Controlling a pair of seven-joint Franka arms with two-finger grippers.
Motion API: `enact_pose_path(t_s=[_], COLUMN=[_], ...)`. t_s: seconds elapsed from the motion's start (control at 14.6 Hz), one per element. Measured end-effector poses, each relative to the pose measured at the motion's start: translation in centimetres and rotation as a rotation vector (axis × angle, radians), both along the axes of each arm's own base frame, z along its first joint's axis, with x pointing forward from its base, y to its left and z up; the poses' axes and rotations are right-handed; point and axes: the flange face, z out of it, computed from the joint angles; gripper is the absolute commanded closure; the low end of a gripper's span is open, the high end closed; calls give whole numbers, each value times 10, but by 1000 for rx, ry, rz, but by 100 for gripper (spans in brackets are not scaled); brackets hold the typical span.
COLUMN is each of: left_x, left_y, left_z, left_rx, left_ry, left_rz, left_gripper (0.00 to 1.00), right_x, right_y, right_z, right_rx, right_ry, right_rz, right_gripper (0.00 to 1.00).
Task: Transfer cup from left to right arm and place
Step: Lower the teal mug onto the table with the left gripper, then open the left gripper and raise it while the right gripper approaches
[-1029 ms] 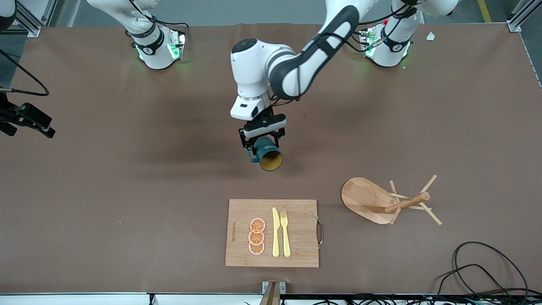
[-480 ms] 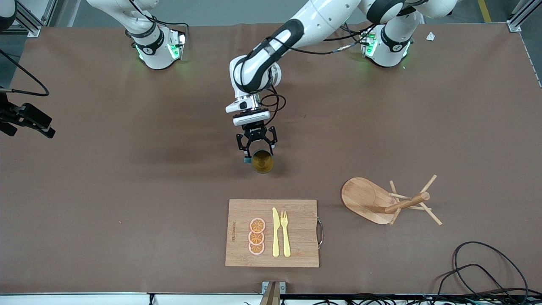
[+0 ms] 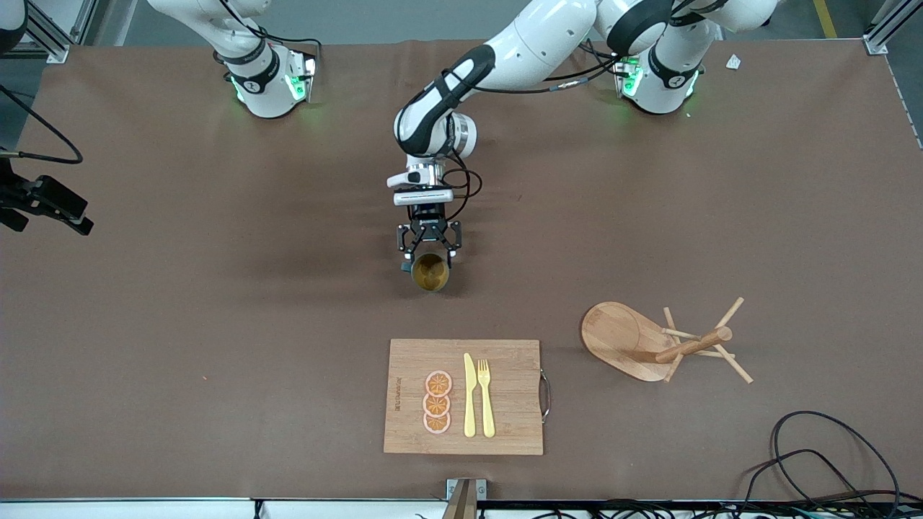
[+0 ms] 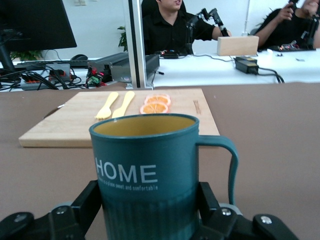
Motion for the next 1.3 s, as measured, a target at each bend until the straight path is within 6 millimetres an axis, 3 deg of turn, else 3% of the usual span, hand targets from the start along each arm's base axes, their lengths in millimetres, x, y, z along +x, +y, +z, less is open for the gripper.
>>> enact_pose_path(t_s=[0.21,0.34,0.62,0.82,0.96,1.1,1.3], left_x=[-30,-45,-66,-103,-127,-139,-135], left_y=[-3,-4,-13,-24,-27,-29,-41], left_z=[-23,-38,-36,-28,-23,-13,39], left_rx=[46,64,-6,-39,-38,-37,-89], left_ry=[-14,-11,39,99,126,161,271], left_rz=[-29,-43,22,132,199,268,469], left_gripper=[0,0,0,0,0,0,0], right_x=[0,0,0,2,10,17,28], right_y=[-1,-1,-5,-13,-15,-12,1], right_z=[0,0,0,-7,-24,-44,-78], right_rx=[0,0,0,-1,1,4,11], right_ry=[0,0,0,13,42,86,159], right_rz=[-1,-2,-8,-12,-13,-7,14], right_gripper=[0,0,0,0,0,0,0])
